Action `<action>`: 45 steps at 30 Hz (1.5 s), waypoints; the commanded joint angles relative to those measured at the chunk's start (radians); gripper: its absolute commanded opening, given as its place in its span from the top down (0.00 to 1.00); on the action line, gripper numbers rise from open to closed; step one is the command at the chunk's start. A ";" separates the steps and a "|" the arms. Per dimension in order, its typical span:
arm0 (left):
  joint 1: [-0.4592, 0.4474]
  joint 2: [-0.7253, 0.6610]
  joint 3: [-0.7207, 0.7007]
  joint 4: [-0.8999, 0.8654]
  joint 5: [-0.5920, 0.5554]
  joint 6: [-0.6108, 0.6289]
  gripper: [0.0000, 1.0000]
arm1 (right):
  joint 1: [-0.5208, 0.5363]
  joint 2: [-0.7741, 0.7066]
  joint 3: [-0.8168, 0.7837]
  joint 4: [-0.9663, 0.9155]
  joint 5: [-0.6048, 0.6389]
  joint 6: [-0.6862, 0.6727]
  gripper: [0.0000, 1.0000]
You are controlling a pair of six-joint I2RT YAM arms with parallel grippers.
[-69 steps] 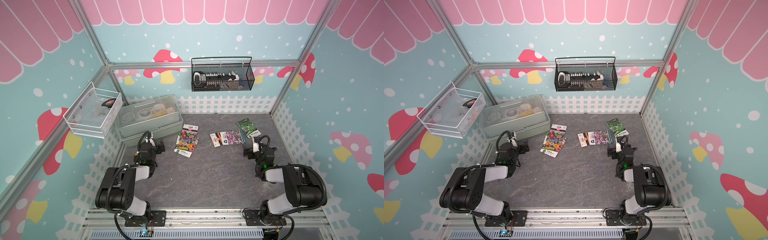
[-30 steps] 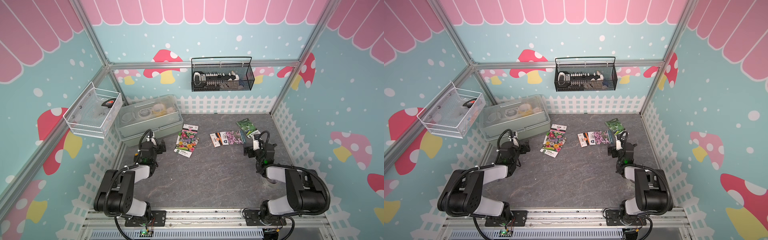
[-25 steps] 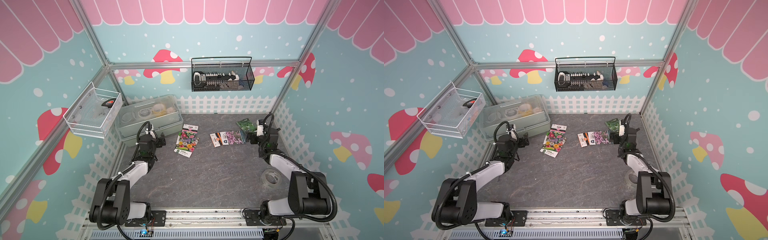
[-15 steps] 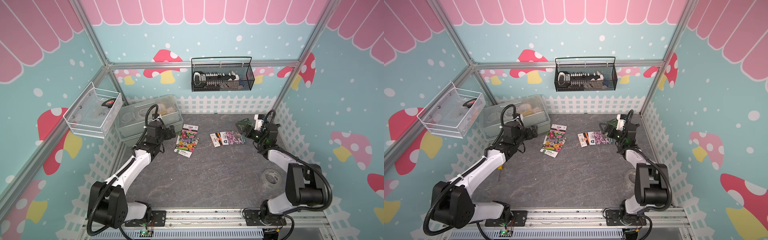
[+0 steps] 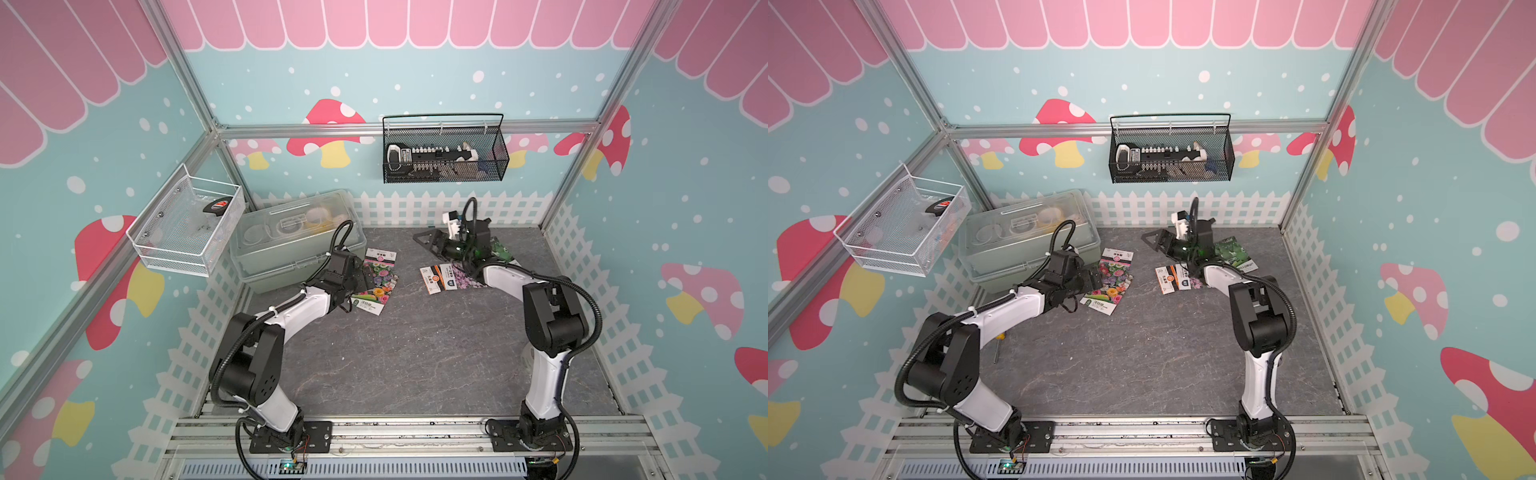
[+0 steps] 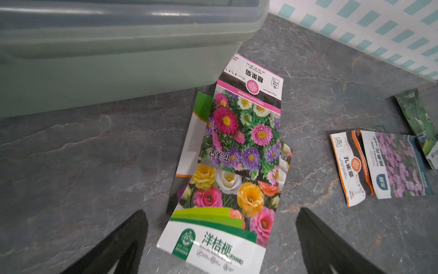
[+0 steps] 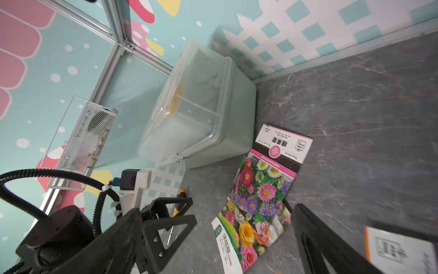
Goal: Arrange the seed packets in a row
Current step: Pick up the seed packet from the center of the board.
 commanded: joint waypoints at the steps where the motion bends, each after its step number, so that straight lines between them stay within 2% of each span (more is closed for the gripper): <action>1: 0.003 0.081 0.036 0.112 0.056 -0.026 0.04 | 0.044 0.118 0.134 -0.387 0.083 -0.154 0.05; 6: 0.027 0.178 0.049 0.228 0.131 -0.030 0.05 | 0.062 0.247 0.209 -0.380 0.091 -0.095 0.07; 12: 0.077 0.224 0.041 0.345 0.234 -0.054 0.10 | 0.081 0.337 0.298 -0.410 0.105 -0.102 0.07; 17: 0.088 0.261 0.086 0.339 0.274 -0.043 0.17 | 0.086 0.411 0.378 -0.431 0.103 -0.089 0.07; 22: 0.103 0.319 0.128 0.342 0.329 -0.073 0.29 | 0.095 0.465 0.453 -0.463 0.098 -0.081 0.08; 27: 0.104 0.332 0.163 0.272 0.306 -0.061 0.31 | 0.098 0.491 0.485 -0.471 0.092 -0.073 0.08; 36: 0.103 0.247 0.121 0.251 0.199 -0.033 0.28 | 0.104 0.521 0.502 -0.473 0.084 -0.063 0.08; 45: 0.107 0.360 0.172 0.274 0.257 -0.066 0.28 | 0.113 0.537 0.525 -0.472 0.074 -0.050 0.08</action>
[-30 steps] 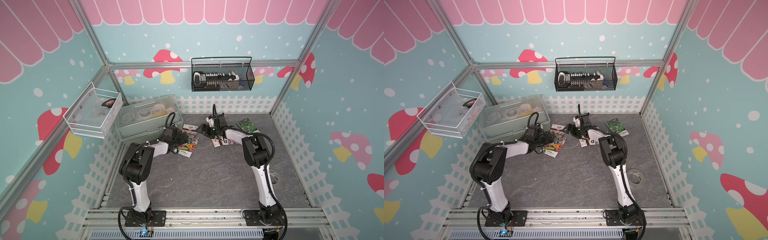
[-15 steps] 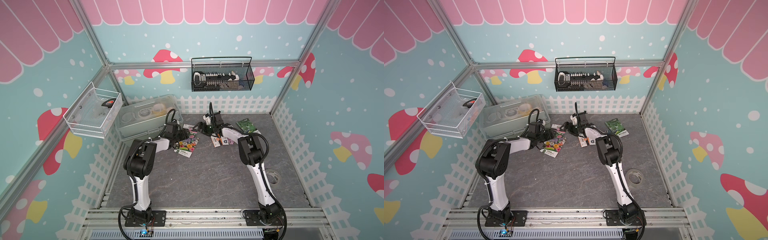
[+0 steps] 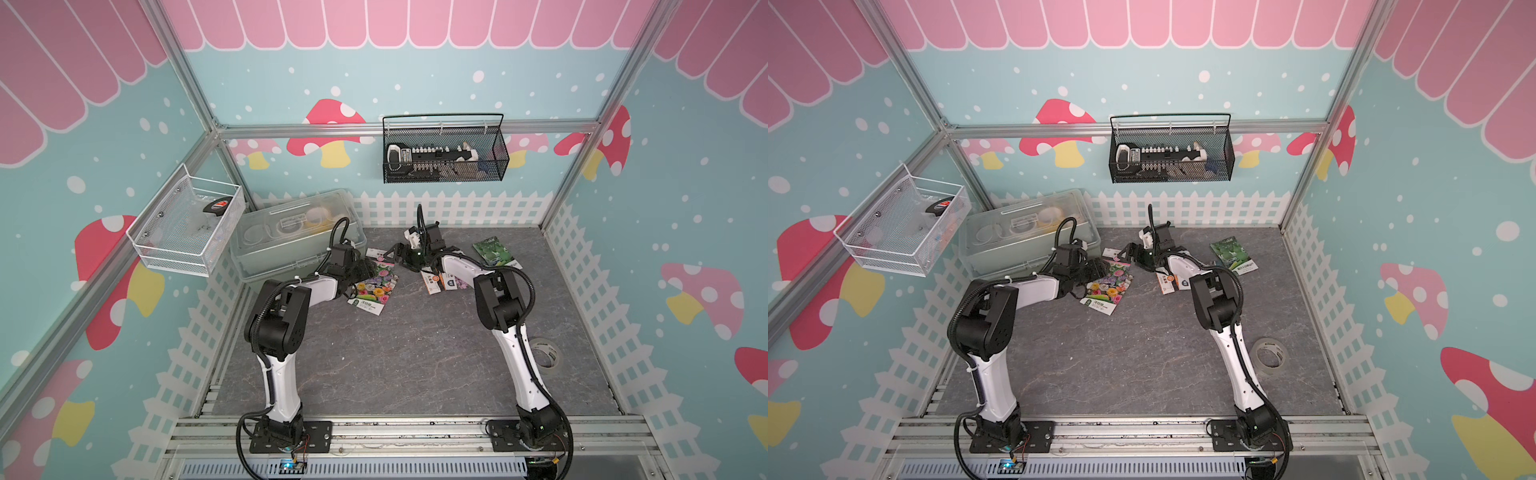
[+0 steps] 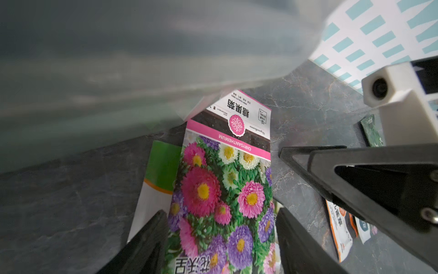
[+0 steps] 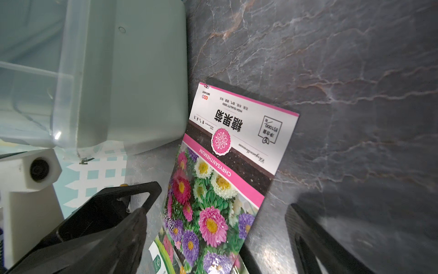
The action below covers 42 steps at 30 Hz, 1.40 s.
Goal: Arrange the seed packets in a row
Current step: Pick up the seed packet from the center of the board.
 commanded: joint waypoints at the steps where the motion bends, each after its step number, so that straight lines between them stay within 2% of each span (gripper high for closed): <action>1: 0.010 0.053 0.037 0.003 0.017 -0.026 0.28 | 0.015 0.056 0.009 -0.059 -0.002 0.016 0.08; 5: 0.010 0.085 0.071 -0.012 0.040 -0.035 0.33 | 0.020 0.063 0.015 -0.054 -0.004 0.023 0.08; 9: 0.010 0.096 0.086 -0.020 0.063 -0.043 0.47 | 0.026 0.072 0.017 -0.036 -0.010 0.038 0.08; 14: 0.008 0.051 0.064 -0.120 -0.062 0.002 0.36 | 0.028 0.068 0.015 -0.030 -0.010 0.041 0.09; 18: -0.003 0.041 0.084 -0.206 -0.147 0.038 0.31 | 0.028 0.079 0.017 -0.010 -0.010 0.056 0.15; 24: -0.006 0.071 0.079 -0.197 -0.139 0.023 0.31 | 0.035 0.092 0.018 0.015 -0.019 0.073 0.22; 31: -0.005 0.120 0.094 -0.119 -0.039 -0.001 0.34 | 0.039 0.102 0.008 0.073 -0.044 0.115 0.29; 33: -0.006 0.114 0.087 -0.103 -0.020 -0.003 0.40 | 0.040 0.093 -0.004 0.080 -0.042 0.113 0.33; 35: -0.007 0.101 0.081 -0.101 -0.014 -0.001 0.51 | 0.039 0.075 -0.027 0.085 -0.029 0.105 0.37; 40: -0.008 0.069 0.069 -0.098 0.011 0.001 0.89 | 0.039 0.032 -0.087 0.112 -0.013 0.091 0.39; 42: -0.011 0.062 0.068 -0.091 0.022 -0.002 1.00 | 0.038 0.023 -0.099 0.115 -0.010 0.090 0.39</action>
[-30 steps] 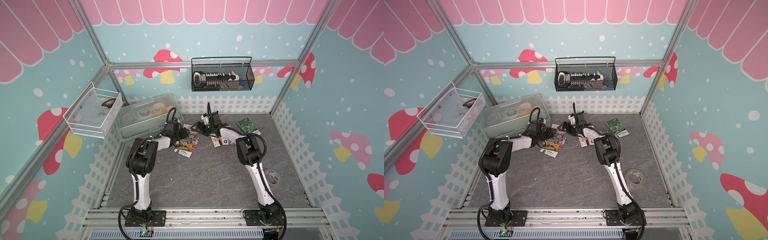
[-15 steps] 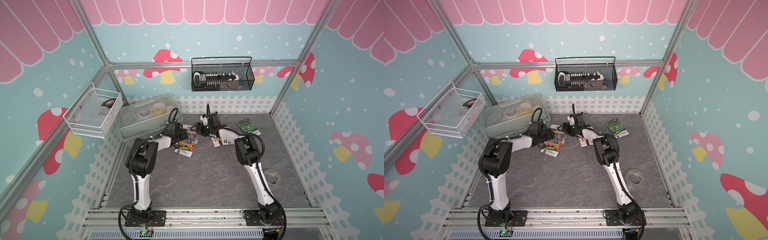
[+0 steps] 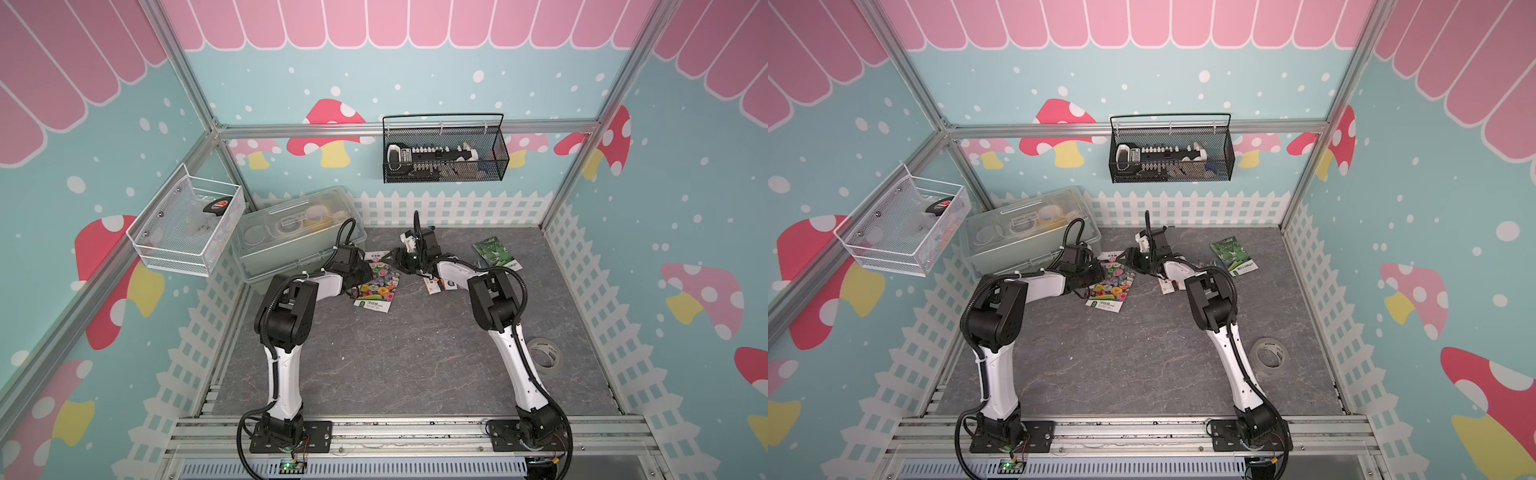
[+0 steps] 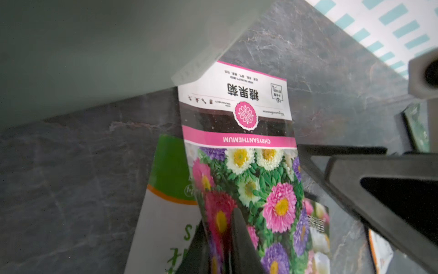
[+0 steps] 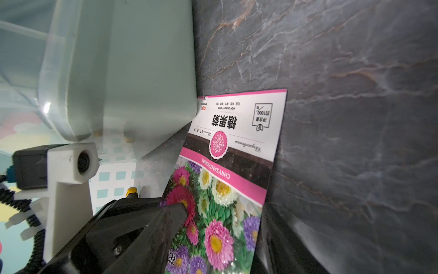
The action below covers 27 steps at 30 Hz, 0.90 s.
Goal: Arrange the seed packets in a row
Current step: Pick up the seed packet from the center of the board.
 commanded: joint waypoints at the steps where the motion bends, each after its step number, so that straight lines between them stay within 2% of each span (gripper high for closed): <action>1: -0.003 -0.017 -0.012 0.015 0.046 -0.008 1.00 | 0.015 -0.012 -0.048 -0.053 0.013 -0.003 0.39; 5: -0.022 -0.046 -0.012 0.017 0.064 0.017 1.00 | 0.008 -0.050 -0.096 -0.053 0.034 -0.025 0.36; 12: -0.045 -0.181 -0.047 0.009 0.036 0.056 1.00 | -0.032 -0.158 -0.223 -0.053 0.058 -0.072 0.21; 18: -0.049 -0.275 -0.053 -0.015 0.080 0.051 1.00 | -0.045 -0.243 -0.309 0.016 0.014 -0.060 0.19; 20: -0.050 -0.307 -0.068 -0.017 0.083 0.035 1.00 | -0.046 -0.260 -0.341 0.105 -0.034 0.002 0.19; 23: -0.050 -0.361 -0.105 -0.010 0.100 0.000 1.00 | -0.047 -0.285 -0.420 0.353 -0.117 0.165 0.19; 27: -0.051 -0.444 -0.174 0.013 0.116 -0.057 1.00 | -0.048 -0.296 -0.551 0.865 -0.187 0.490 0.19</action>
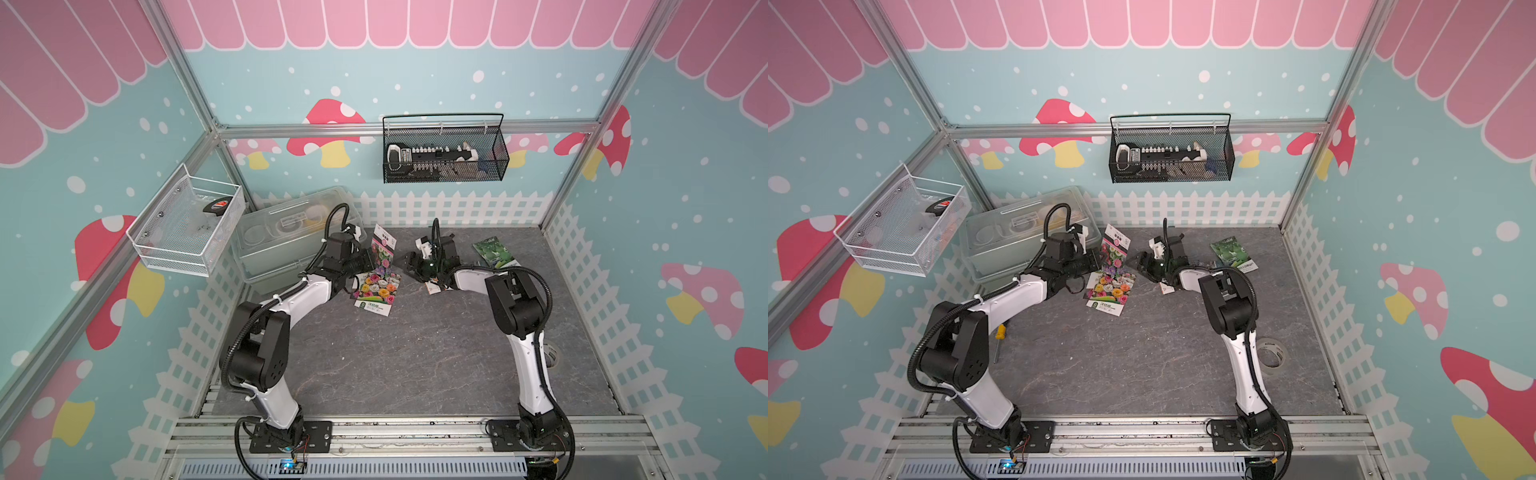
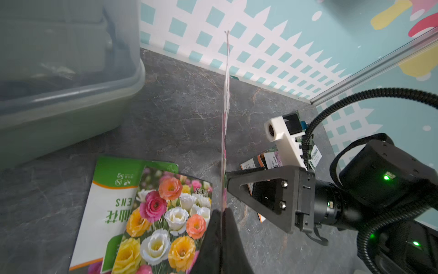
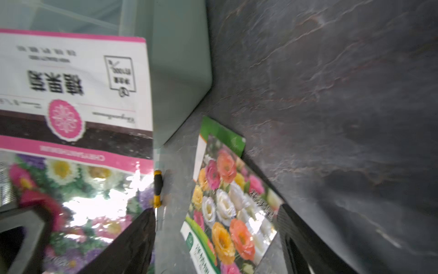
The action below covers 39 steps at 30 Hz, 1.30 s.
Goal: Arrange the seed packets in a row
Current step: Pick up the seed packet from the center of the board, then place the seed packet at the center of the board.
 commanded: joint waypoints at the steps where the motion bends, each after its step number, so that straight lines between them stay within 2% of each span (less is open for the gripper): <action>1: -0.001 -0.075 -0.056 0.020 0.033 -0.064 1.00 | 0.005 -0.024 -0.084 0.587 -0.087 0.362 0.19; 4: -0.002 -0.129 -0.104 0.039 0.059 -0.092 1.00 | 0.006 0.032 -0.104 0.902 -0.080 0.620 0.20; 5: -0.003 -0.148 -0.122 0.043 0.066 -0.102 1.00 | 0.008 0.041 -0.108 0.972 -0.080 0.656 0.21; 7: -0.002 -0.195 -0.157 0.039 0.067 -0.120 1.00 | 0.008 0.030 -0.140 0.990 -0.096 0.655 0.21; 14: -0.003 -0.437 -0.334 -0.028 0.081 -0.223 1.00 | 0.006 -0.082 -0.262 0.692 -0.124 0.387 0.21; 19: -0.031 -0.605 -0.396 -0.233 0.009 -0.257 1.00 | 0.010 -0.177 -0.267 0.180 -0.071 0.024 0.21; 21: -0.034 -0.684 -0.444 -0.275 0.002 -0.309 1.00 | 0.016 -0.222 -0.246 -0.071 0.006 -0.155 0.21; 23: -0.033 -0.750 -0.486 -0.339 -0.012 -0.355 1.00 | 0.024 -0.248 -0.214 -0.252 0.066 -0.267 0.20; 26: -0.031 -0.839 -0.552 -0.424 -0.021 -0.406 1.00 | 0.026 -0.249 -0.212 -0.279 0.080 -0.289 0.20; 29: -0.030 -0.911 -0.629 -0.435 -0.006 -0.460 1.00 | 0.027 -0.233 -0.222 -0.251 0.070 -0.271 0.20; 35: -0.024 -1.003 -0.769 -0.329 0.099 -0.490 1.00 | 0.028 -0.204 -0.235 -0.190 0.041 -0.245 0.20; 39: -0.023 -1.066 -0.866 -0.267 0.103 -0.506 1.00 | 0.028 -0.201 -0.234 -0.199 0.038 -0.263 0.20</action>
